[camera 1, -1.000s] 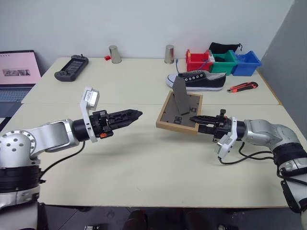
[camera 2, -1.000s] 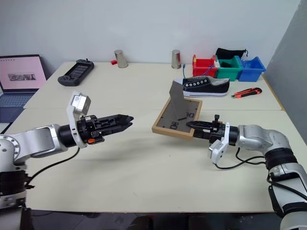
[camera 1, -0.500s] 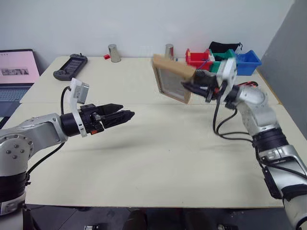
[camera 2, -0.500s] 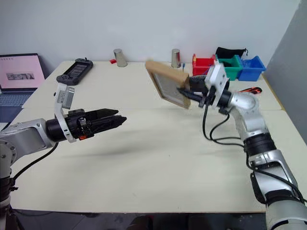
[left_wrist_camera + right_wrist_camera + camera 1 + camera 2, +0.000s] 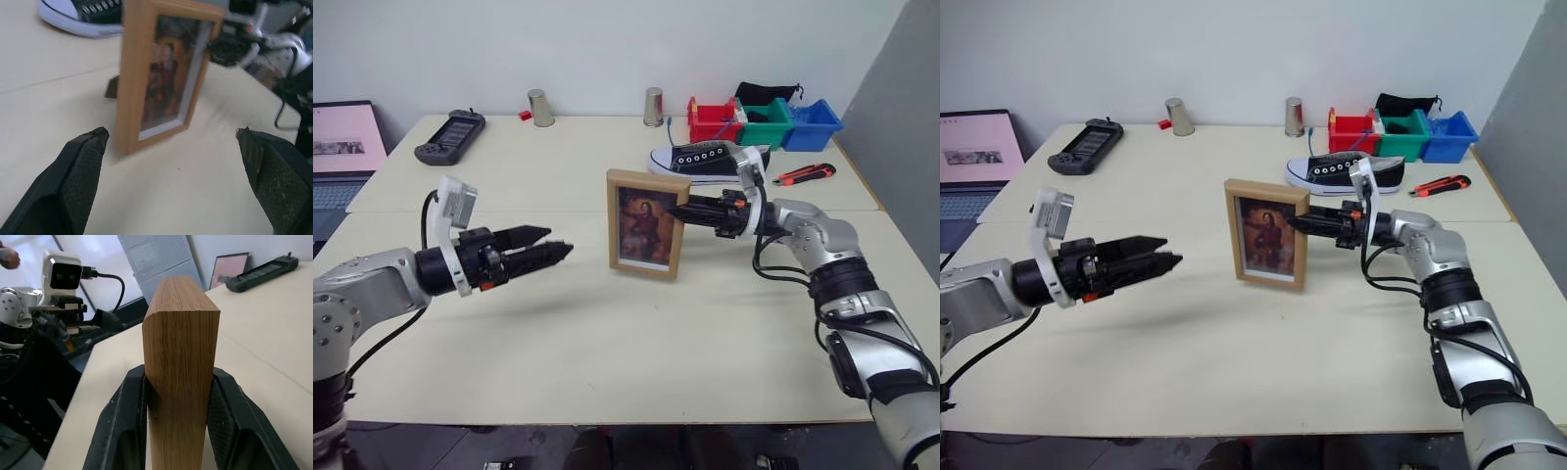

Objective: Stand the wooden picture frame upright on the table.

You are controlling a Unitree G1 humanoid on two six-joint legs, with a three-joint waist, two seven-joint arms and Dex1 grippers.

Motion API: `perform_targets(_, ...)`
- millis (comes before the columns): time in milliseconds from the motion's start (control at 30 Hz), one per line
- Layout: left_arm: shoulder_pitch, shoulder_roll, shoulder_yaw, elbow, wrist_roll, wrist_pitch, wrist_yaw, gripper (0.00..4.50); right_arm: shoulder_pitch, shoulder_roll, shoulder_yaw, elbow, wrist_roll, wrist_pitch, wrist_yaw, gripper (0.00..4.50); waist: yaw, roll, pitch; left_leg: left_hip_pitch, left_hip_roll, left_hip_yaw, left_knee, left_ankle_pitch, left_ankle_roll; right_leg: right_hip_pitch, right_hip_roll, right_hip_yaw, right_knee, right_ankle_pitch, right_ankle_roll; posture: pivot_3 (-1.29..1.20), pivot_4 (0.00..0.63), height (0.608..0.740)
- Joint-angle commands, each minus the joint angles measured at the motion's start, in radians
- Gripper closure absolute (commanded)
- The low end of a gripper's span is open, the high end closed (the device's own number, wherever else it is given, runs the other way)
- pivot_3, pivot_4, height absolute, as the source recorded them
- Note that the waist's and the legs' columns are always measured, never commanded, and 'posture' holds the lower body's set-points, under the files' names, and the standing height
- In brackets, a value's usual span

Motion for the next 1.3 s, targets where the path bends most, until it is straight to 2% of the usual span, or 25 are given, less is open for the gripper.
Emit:
perform_targets(33, 0.024, 0.025, 0.068, -0.035, 0.014, -0.007, -0.024, 0.02, -0.041, 0.055, -0.023, 0.061, -0.044, -0.063, 0.067, 3.23, 0.001, 0.0, 0.0, 0.0, 0.0, 0.0, 0.0, 0.0, 0.0, 0.0, 0.001, 0.0, 0.0, 0.0, 0.0, 0.0, 0.15, 0.74)
perform_targets(400, 0.06, 0.023, 0.102, -0.067, 0.006, 0.012, -0.005, 0.02, -0.009, 0.111, -0.02, 0.153, -0.18, -0.145, 0.144, 3.23, 0.002, 0.0, 0.0, 0.001, 0.001, 0.0, 0.0, 0.0, 0.0, 0.0, 0.001, 0.0, 0.001, 0.0, 0.0, 0.0, 0.15, 0.74)
perform_targets(467, 0.057, 0.024, 0.099, -0.063, 0.007, 0.012, -0.006, 0.0, -0.007, 0.105, -0.023, 0.15, -0.189, -0.133, 0.154, 2.54, 0.003, 0.0, 0.0, 0.001, 0.001, -0.001, 0.0, 0.0, 0.0, 0.001, 0.001, 0.0, 0.001, 0.0, 0.0, 0.0, 0.15, 0.74)
perform_targets(500, 0.053, 0.025, 0.096, -0.061, 0.008, 0.011, -0.007, 0.0, -0.006, 0.1, -0.025, 0.147, -0.192, -0.127, 0.159, 2.4, 0.003, 0.0, 0.0, 0.001, 0.001, -0.001, 0.0, 0.0, 0.0, 0.001, 0.001, 0.0, 0.001, 0.0, 0.0, 0.0, 0.15, 0.74)
perform_targets(667, 0.031, 0.025, 0.068, -0.045, 0.024, 0.003, -0.024, 0.0, 0.008, 0.058, -0.033, 0.12, -0.223, -0.107, 0.187, 1.11, 0.004, 0.0, 0.0, 0.001, 0.001, -0.001, 0.0, 0.0, 0.0, 0.0, 0.001, 0.0, 0.001, 0.0, 0.0, 0.0, 0.15, 0.74)
perform_targets(767, 0.017, 0.021, 0.054, -0.034, 0.034, 0.002, -0.032, 0.0, 0.021, 0.035, -0.036, 0.106, -0.236, -0.103, 0.193, 0.62, 0.004, 0.0, 0.0, 0.0, 0.001, 0.0, 0.0, 0.0, 0.0, 0.0, 0.001, 0.0, 0.001, 0.0, 0.0, 0.0, 0.15, 0.74)
perform_targets(833, 0.002, 0.018, 0.045, -0.024, 0.036, 0.003, -0.04, 0.0, 0.044, -0.005, -0.033, 0.072, -0.243, -0.09, 0.204, 0.05, 0.004, 0.0, 0.0, 0.001, 0.001, 0.0, 0.0, 0.0, 0.0, 0.0, 0.001, 0.0, 0.001, 0.0, 0.0, 0.0, 0.15, 0.74)
perform_targets(1067, -0.019, 0.06, 0.016, 0.036, 0.098, -0.013, -0.163, 0.0, 0.202, -0.249, -0.032, -0.196, -0.252, 0.001, 0.251, 0.05, 0.011, 0.0, 0.0, -0.001, -0.001, -0.001, 0.0, 0.0, 0.0, 0.0, 0.0, 0.0, 0.0, 0.0, 0.0, 0.0, 0.15, 0.74)
perform_targets(1200, -0.087, 0.108, -0.047, 0.156, 0.187, -0.049, -0.28, 0.0, 0.275, -0.43, -0.113, -0.577, -0.09, 0.296, 0.224, 0.05, 0.007, 0.004, 0.003, -0.001, 0.0, -0.001, 0.0, 0.0, 0.0, 0.0, 0.001, 0.0, 0.0, 0.0, 0.0, 0.0, 0.15, 0.74)
perform_targets(1300, -0.13, 0.116, -0.098, 0.208, 0.256, -0.094, -0.344, 0.0, 0.288, -0.461, -0.178, -0.733, 0.01, 0.439, 0.132, 0.05, 0.002, 0.005, 0.003, 0.001, 0.001, 0.0, -0.001, 0.0, 0.0, 0.0, 0.002, 0.001, 0.001, 0.0, 0.0, 0.0, 0.15, 0.74)
